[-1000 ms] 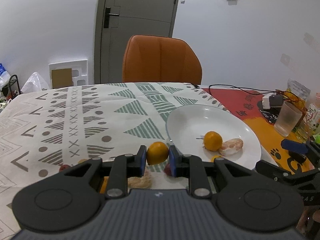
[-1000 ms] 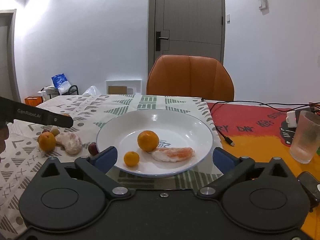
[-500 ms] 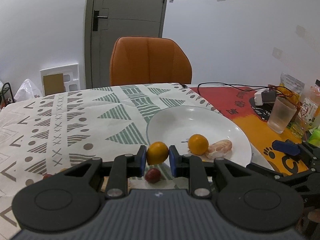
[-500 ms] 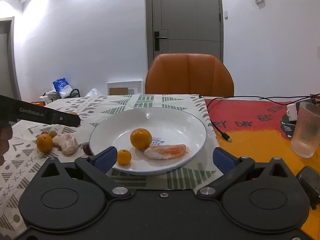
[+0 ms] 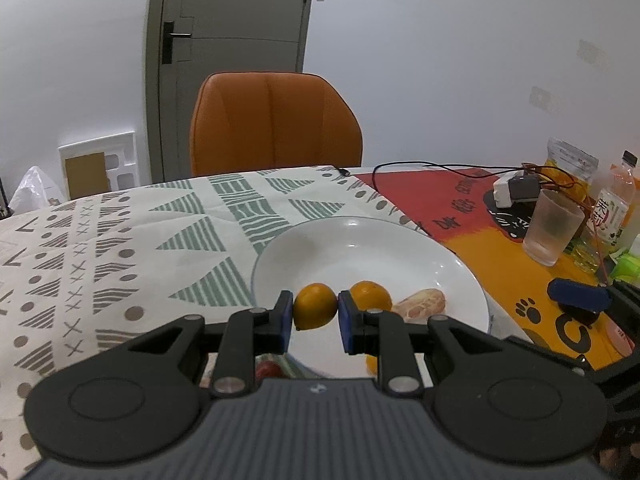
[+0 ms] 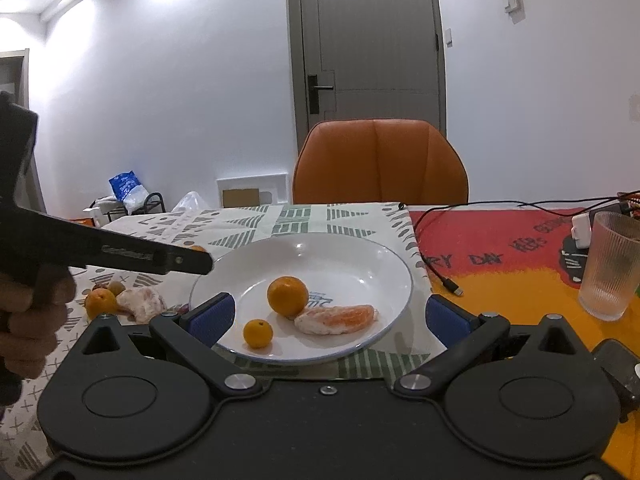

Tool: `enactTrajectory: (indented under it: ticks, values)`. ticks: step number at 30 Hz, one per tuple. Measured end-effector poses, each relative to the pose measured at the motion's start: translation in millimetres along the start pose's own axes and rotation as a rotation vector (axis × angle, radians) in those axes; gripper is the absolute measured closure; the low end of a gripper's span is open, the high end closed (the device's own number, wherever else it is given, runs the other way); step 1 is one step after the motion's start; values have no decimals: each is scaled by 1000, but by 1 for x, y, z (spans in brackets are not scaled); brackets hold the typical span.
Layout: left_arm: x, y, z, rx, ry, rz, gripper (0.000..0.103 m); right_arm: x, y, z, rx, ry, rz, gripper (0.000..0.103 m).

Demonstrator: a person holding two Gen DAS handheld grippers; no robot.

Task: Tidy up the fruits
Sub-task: 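Lower the held tangerine into the white plate and open the left tool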

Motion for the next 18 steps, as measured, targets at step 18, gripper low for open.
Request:
enactTrajectory:
  ticks: [18]
  values:
    - [-20, -9, -26, -57, 65, -8, 73, -2, -5, -24, -38, 1, -47, 0]
Point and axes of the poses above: each gripper's, at about its wrist camera, not at the fingertips, and x roughly the way its jaws point, z to its right, y to its top, the point moved 1 cm from there along x, roughly the way its jaws point, and after that the axes turned 12 degrees about -y, right-handed, at the moved point
